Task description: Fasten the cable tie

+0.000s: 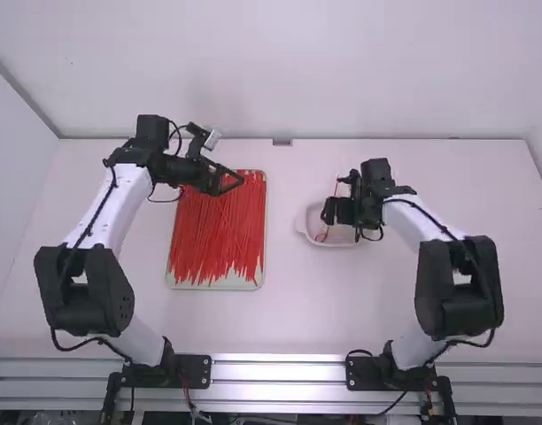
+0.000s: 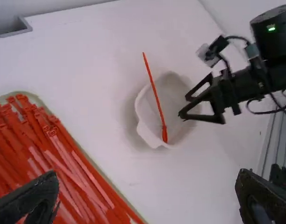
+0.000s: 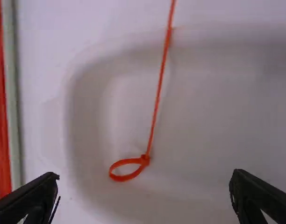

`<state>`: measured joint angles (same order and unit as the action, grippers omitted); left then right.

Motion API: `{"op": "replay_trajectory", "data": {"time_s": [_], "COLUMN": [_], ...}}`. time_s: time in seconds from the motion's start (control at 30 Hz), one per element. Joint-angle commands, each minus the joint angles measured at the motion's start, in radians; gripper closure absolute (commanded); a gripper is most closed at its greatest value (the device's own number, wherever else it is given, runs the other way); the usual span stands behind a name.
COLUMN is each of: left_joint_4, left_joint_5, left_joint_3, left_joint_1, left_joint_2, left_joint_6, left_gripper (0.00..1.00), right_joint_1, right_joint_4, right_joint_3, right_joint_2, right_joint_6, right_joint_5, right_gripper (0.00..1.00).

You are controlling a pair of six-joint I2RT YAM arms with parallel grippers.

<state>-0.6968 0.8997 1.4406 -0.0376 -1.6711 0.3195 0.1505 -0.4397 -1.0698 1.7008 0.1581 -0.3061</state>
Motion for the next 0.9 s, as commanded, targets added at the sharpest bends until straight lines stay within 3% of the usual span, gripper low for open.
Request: {"op": "replay_trajectory", "data": {"time_s": [0.0, 0.47, 0.87], "left_joint_4": [-0.048, -0.112, 0.026], "left_joint_5": [-0.049, -0.052, -0.186], "left_joint_3": [0.05, 0.056, -0.079], "left_joint_1": [-0.002, -0.002, 0.038], "left_joint_2": [0.078, 0.114, 0.248], "left_joint_6": [0.045, 0.011, -0.124], "left_gripper": [0.01, 0.01, 0.15], "right_joint_1": [0.013, 0.047, -0.095], "right_joint_4": [-0.027, -0.258, -0.119], "right_joint_3": [-0.031, -0.03, 0.11], "right_joint_2": [-0.103, -0.344, -0.487], "right_joint_6": [0.026, 0.047, -0.093], "right_joint_5": [0.044, 0.103, 0.242], "right_gripper": [0.02, 0.02, 0.16]}}
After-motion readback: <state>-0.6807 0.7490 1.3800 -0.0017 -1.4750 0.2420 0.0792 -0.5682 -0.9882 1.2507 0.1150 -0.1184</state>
